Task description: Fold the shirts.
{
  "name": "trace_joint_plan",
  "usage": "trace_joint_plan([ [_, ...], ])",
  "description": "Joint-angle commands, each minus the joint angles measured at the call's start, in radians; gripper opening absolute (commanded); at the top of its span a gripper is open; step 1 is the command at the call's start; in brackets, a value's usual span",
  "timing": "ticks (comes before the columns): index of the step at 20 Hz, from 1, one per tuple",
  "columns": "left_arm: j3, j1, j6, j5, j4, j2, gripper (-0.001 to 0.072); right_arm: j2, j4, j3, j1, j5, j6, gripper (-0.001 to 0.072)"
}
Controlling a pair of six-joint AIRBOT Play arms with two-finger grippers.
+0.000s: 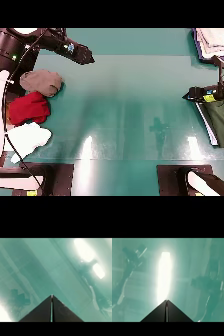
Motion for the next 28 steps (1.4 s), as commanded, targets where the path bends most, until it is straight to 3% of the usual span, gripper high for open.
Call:
trace_joint_plan([
  [1,0.0,0.0,0.0,0.0,0.0,0.001,0.0024,0.028,0.001,0.0,-0.001,-0.027,0.0,0.0022],
  [13,0.0,0.0,0.0,0.001,0.0,0.001,0.0024,0.032,0.002,0.0,-0.001,-0.025,0.0,0.0022],
  [16,0.0,0.0,0.001,0.071,-0.005,0.001,0.0027,0.032,0.001,0.0,-0.001,-0.025,0.0,0.0022],
  [17,0.0,0.01,0.0,0.086,0.054,0.002,0.0291,0.032,0.002,0.0,0.0,-0.025,0.0,0.0022],
  [18,0.001,0.025,-0.023,0.094,0.145,0.002,0.0671,0.032,0.002,0.0,0.0,-0.025,0.001,0.0022],
  [19,0.001,0.048,-0.082,0.097,0.283,0.002,0.072,0.032,0.002,0.0,-0.001,-0.025,0.001,0.0022],
  [22,-0.002,0.165,-0.245,0.088,0.59,-0.008,0.072,0.032,0.003,0.0,0.0,-0.025,0.002,0.0022],
  [28,-0.189,0.417,-0.274,0.156,0.563,-0.092,0.072,0.032,0.003,0.0,0.0,-0.027,0.013,0.0022],
])
